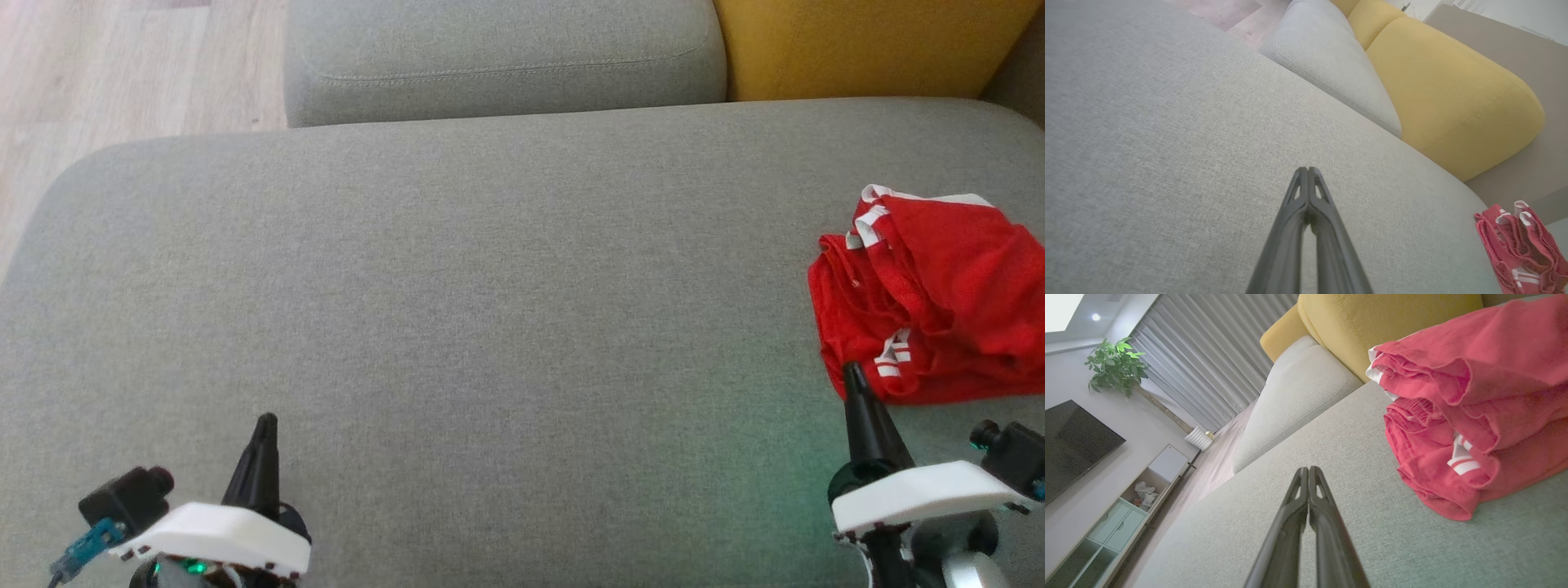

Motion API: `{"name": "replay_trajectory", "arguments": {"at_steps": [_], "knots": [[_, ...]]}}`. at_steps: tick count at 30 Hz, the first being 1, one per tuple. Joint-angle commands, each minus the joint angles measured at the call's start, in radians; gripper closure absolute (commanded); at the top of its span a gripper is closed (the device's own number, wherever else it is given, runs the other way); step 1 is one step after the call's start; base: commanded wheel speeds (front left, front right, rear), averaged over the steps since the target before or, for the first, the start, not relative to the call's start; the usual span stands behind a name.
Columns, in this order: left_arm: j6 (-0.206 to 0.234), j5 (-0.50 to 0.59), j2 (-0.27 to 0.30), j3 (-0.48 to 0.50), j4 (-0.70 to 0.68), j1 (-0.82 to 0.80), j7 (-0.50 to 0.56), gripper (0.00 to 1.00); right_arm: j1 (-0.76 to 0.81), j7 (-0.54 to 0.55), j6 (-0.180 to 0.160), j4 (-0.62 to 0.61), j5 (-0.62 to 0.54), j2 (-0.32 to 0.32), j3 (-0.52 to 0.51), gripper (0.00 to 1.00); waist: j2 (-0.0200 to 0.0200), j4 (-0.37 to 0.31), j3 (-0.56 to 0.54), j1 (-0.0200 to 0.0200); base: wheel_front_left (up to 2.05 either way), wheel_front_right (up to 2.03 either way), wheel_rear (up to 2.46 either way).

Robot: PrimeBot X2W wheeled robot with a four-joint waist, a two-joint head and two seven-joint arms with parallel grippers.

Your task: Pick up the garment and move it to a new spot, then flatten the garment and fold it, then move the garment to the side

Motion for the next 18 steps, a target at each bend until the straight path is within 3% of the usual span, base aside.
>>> {"name": "replay_trajectory", "arguments": {"at_steps": [1,18], "knots": [[-0.007,-0.030,0.006,0.035,-0.024,-0.061,0.005,1.00,-0.057,0.002,0.003,-0.025,0.036,-0.021,0.002,1.00,0.0000,0.000,0.000,0.0000,0.00,0.00,0.00],[-0.039,-0.209,-0.010,0.078,-0.004,-0.088,0.045,1.00,-0.081,0.008,0.004,0.007,0.227,-0.024,-0.012,1.00,0.0000,-0.002,-0.002,0.0000,0.00,0.00,0.00]]}}
